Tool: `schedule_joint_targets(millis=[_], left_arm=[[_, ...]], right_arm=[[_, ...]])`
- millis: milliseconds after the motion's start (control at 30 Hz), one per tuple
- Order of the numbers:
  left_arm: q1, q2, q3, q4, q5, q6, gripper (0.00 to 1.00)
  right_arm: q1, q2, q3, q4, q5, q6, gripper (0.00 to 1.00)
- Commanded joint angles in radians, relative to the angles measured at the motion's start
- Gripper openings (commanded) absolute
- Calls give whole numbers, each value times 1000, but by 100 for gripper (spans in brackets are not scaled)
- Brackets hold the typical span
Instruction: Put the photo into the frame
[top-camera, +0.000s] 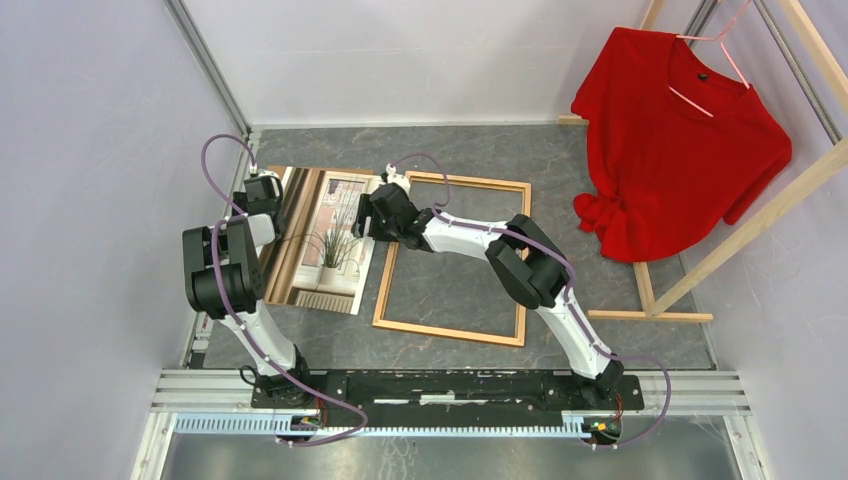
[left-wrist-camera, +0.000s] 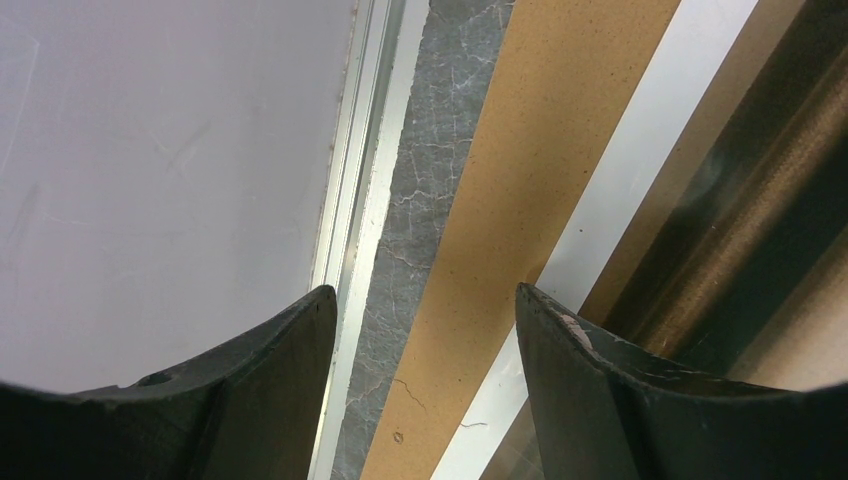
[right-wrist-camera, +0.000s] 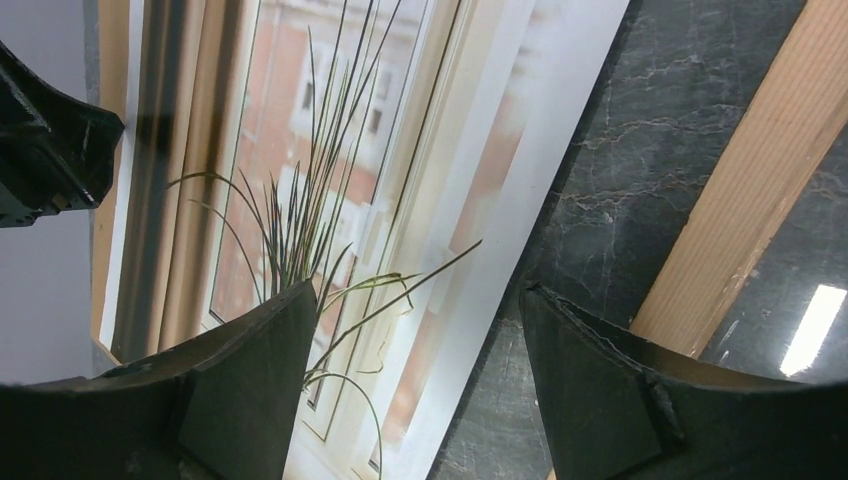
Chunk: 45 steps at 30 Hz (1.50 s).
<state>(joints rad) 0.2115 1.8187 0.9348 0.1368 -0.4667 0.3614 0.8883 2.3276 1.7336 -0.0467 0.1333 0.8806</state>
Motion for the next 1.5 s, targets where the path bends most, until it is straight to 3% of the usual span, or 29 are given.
schedule_joint_targets(millis=[0, 567, 867, 933, 1100, 1200, 1333, 1400, 1467], left_arm=[[-14, 31, -33, -131, 96, 18, 73], [-15, 60, -43, -129, 92, 33, 72], [-15, 59, -43, -130, 91, 34, 71], [-15, 57, -44, -131, 91, 34, 71], [-14, 50, -29, -170, 108, 31, 71], [7, 35, 6, -229, 136, 25, 78], [38, -6, 52, -305, 167, 36, 91], [43, -37, 52, -321, 165, 53, 94], [48, -64, 56, -347, 172, 65, 94]], right_arm=[[-3, 20, -21, 35, 14, 32, 81], [26, -119, -101, 265, -32, -46, 71], [10, -137, -191, 416, -122, 38, 69], [0, -119, -209, 462, -155, 78, 63], [-7, -80, -152, 424, -156, 62, 34], [-16, -104, -161, 414, -155, 40, 24], [-23, -212, -203, 391, -139, -57, 11], [-32, -293, -240, 397, -140, -122, 2], [-44, -383, -285, 395, -155, -207, 0]])
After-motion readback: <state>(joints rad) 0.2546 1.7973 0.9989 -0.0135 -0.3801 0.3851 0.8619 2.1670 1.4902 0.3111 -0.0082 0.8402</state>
